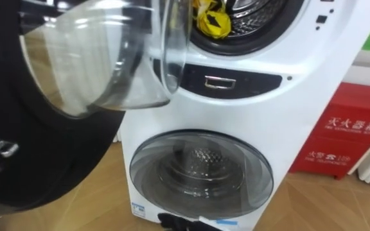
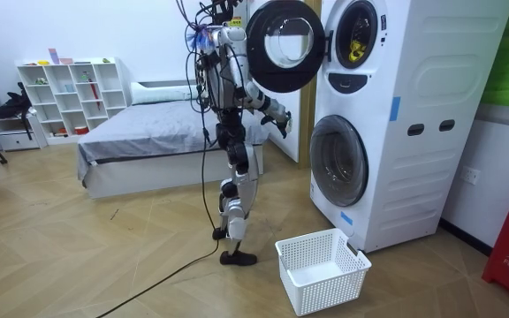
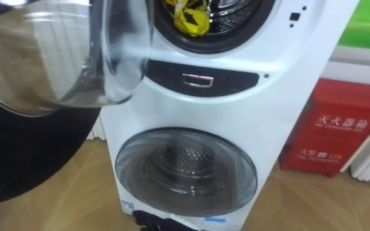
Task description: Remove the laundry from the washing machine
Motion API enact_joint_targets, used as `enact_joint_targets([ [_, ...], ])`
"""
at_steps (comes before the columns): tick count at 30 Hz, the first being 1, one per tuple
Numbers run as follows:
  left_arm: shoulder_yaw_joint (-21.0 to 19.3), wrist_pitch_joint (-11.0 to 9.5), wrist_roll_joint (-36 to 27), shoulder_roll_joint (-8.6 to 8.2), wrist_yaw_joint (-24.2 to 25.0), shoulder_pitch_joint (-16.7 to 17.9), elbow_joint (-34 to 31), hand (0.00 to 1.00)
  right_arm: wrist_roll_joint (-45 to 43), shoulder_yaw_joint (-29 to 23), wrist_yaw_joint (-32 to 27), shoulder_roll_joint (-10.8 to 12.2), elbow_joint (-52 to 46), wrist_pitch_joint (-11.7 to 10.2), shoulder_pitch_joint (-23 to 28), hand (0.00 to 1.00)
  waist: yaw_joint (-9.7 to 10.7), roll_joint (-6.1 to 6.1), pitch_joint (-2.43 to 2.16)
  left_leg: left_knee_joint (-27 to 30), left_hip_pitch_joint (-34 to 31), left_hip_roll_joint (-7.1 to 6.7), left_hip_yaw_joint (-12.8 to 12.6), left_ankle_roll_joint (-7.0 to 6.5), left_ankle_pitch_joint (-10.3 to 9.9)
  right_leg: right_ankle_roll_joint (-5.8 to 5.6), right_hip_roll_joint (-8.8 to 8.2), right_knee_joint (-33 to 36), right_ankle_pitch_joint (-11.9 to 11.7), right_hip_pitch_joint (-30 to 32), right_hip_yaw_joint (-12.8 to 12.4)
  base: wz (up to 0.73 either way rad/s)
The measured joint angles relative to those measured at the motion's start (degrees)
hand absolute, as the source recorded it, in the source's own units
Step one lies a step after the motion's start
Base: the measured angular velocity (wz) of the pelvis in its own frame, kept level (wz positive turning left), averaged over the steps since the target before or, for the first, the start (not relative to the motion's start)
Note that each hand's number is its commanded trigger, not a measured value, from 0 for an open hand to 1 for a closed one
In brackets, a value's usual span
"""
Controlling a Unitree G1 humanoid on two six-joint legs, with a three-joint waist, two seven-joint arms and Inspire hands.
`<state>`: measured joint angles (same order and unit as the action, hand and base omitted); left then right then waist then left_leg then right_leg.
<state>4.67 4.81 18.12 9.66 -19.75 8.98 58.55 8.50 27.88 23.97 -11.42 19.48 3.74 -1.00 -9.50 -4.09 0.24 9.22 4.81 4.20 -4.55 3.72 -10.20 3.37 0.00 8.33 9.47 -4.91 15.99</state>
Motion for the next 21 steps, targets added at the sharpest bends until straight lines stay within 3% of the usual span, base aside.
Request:
enact_joint_targets([
  [13, 1.2, -0.2, -0.5, -0.13, -0.1, -0.4, -0.7, 0.0, 1.0, -0.1, -3.3, 0.8, -5.0, 0.0, -1.8, 0.0, 0.2, 0.6, 0.08, 0.0, 0.3, 0.06, 0.0, 0.0, 0.0, -0.01, 0.13, -0.3, 0.0, -0.1, 0.1, 0.0],
  [18, 1.1, -1.5, -0.6, -0.41, -0.7, -0.5, -0.6, 0.0, 3.4, -6.1, -6.9, 0.7, -14.0, -0.1, -2.9, 0.0, 0.6, 1.36, 0.52, -0.5, 0.9, 0.03, 0.0, -0.01, 0.0, -0.02, 0.11, -0.3, 0.0, -0.8, 0.0, 0.0],
  [21, -0.1, -1.8, -0.3, -0.45, -0.9, 0.6, -0.6, 0.0, 5.1, -11.1, -8.8, 0.7, -19.2, -0.7, -3.0, 0.0, 1.4, 1.13, 0.34, -0.5, 0.9, -0.02, -0.1, -0.01, 0.0, -0.11, 0.11, -0.6, 0.0, -1.1, -0.1, 0.04],
])
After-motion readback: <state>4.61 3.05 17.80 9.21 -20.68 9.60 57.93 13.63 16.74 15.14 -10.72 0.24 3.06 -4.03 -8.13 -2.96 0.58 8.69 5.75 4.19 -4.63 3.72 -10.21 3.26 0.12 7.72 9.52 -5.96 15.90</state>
